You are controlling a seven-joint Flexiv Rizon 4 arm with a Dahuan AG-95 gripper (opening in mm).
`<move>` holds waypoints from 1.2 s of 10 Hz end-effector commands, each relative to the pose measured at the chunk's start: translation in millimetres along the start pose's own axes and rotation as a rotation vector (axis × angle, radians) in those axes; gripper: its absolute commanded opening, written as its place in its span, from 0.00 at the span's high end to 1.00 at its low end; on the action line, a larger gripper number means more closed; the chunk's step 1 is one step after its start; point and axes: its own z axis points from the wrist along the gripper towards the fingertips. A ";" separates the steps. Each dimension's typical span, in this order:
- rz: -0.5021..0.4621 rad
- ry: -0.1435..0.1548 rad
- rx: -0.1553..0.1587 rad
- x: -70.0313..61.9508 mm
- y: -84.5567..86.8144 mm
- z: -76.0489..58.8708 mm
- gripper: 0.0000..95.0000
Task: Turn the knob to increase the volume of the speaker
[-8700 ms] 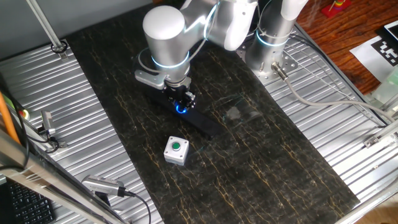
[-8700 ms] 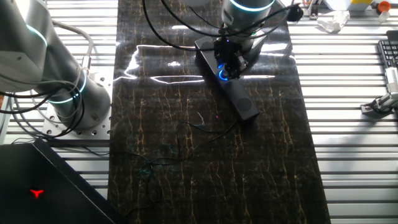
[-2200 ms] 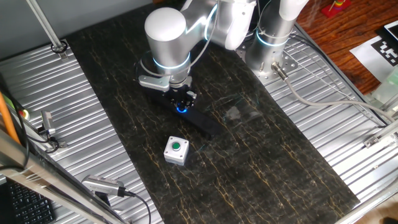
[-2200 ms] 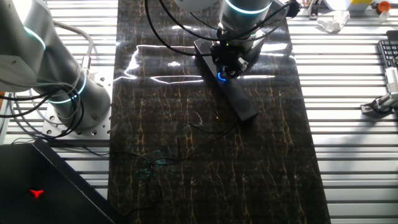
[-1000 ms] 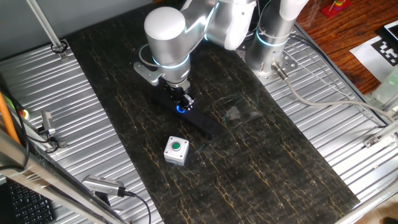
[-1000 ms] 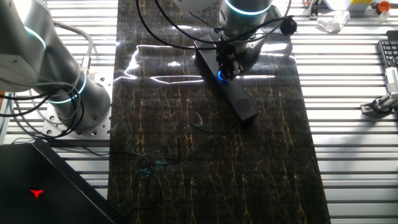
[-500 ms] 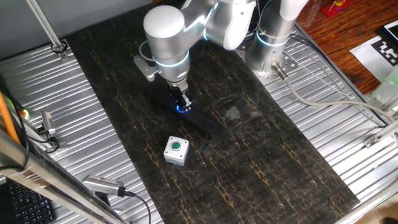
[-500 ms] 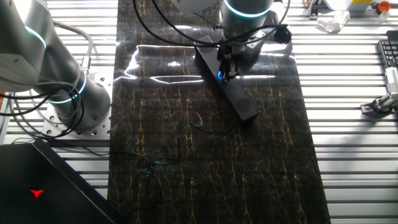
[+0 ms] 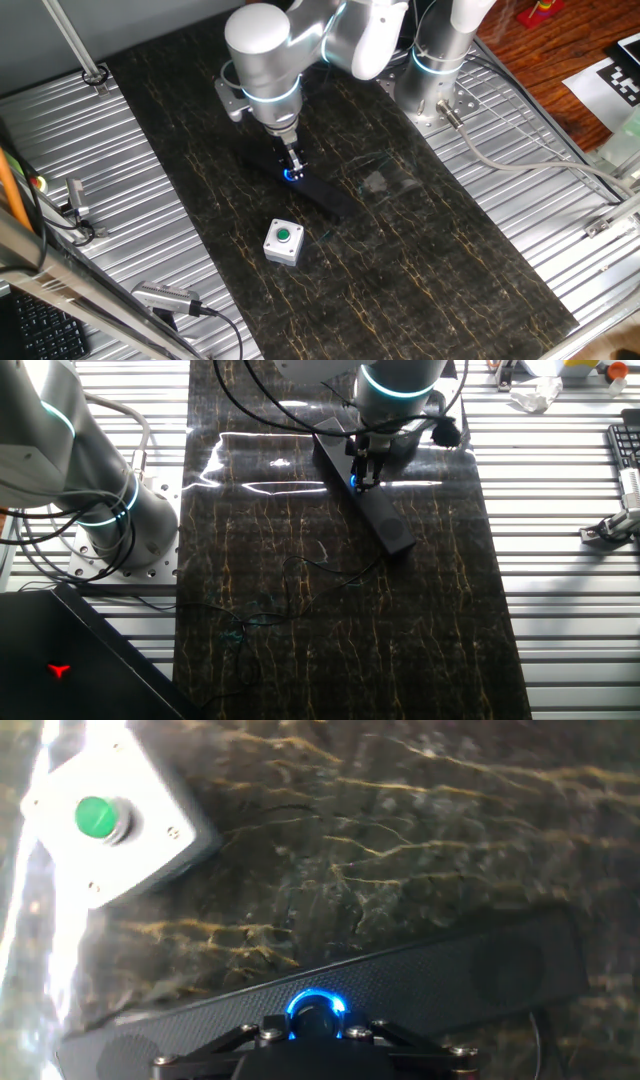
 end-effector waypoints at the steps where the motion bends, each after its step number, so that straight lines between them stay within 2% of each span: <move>1: 0.042 0.001 0.004 -0.1 -0.8 -1.2 1.00; 5: 0.045 0.001 0.007 -0.2 -0.6 -0.9 1.00; 7: 0.035 0.000 0.007 -0.3 -0.6 -0.6 0.60; 9: 0.017 -0.001 0.011 -0.3 -0.6 -0.6 0.60; 10: 0.009 -0.002 0.012 -0.4 -0.6 -0.7 0.40; 12: -0.024 -0.006 0.013 -0.7 -0.3 -4.8 0.40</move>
